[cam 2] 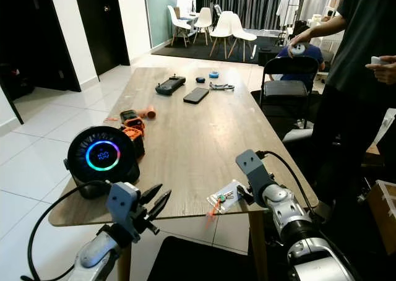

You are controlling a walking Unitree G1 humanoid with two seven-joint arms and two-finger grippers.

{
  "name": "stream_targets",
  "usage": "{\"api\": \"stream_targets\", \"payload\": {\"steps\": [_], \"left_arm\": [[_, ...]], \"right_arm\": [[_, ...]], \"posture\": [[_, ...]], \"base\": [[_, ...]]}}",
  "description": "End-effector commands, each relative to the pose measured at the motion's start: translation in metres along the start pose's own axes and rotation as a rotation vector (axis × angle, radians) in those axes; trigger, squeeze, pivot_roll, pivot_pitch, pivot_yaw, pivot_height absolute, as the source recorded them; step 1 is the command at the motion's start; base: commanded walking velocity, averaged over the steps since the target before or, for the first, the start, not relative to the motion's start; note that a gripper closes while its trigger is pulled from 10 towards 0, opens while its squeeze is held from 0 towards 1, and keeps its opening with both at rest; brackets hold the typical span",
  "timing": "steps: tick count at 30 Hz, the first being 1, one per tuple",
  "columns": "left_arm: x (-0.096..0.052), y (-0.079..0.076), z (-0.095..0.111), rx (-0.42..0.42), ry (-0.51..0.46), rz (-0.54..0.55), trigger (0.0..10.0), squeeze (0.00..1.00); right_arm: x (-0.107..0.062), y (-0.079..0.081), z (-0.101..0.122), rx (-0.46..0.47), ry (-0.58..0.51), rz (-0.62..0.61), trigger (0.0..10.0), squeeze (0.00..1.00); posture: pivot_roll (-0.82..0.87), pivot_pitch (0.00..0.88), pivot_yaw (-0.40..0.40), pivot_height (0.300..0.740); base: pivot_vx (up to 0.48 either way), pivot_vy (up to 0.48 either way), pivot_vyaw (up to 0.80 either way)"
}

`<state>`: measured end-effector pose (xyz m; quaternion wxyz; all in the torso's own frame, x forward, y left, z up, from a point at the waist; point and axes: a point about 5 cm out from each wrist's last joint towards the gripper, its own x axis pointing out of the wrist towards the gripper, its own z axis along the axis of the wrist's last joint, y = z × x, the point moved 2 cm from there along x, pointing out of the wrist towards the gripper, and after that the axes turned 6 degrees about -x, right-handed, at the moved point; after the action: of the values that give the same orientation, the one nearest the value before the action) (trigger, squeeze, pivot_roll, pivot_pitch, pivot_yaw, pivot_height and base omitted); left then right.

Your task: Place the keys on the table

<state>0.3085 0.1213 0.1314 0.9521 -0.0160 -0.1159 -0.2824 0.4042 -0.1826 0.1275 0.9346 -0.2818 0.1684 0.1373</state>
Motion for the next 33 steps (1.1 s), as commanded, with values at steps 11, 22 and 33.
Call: {"api": "stream_targets", "payload": {"steps": [11, 22, 33], "left_arm": [[-0.002, -0.001, -0.001, -0.007, 0.003, 0.001, 10.0, 0.0], [-0.001, -0.002, -0.001, -0.01, 0.0, -0.002, 10.0, 0.0], [-0.002, -0.001, 0.0, -0.009, -0.002, 0.002, 10.0, 0.0]], "right_arm": [[0.0, 0.009, -0.023, 0.08, 0.071, 0.019, 10.0, 0.0], [-0.004, 0.019, 0.044, 0.053, -0.257, 0.176, 10.0, 0.0], [-0.014, 0.028, 0.061, -0.022, -0.417, 0.246, 10.0, 0.0]], "posture": [[0.03, 0.117, -0.023, 0.74], [0.03, 0.116, -0.024, 0.74], [0.03, 0.114, -0.029, 0.74]], "base": [[0.0, 0.0, 0.0], [0.0, 0.0, 0.0], [0.0, 0.0, 0.0]]}}
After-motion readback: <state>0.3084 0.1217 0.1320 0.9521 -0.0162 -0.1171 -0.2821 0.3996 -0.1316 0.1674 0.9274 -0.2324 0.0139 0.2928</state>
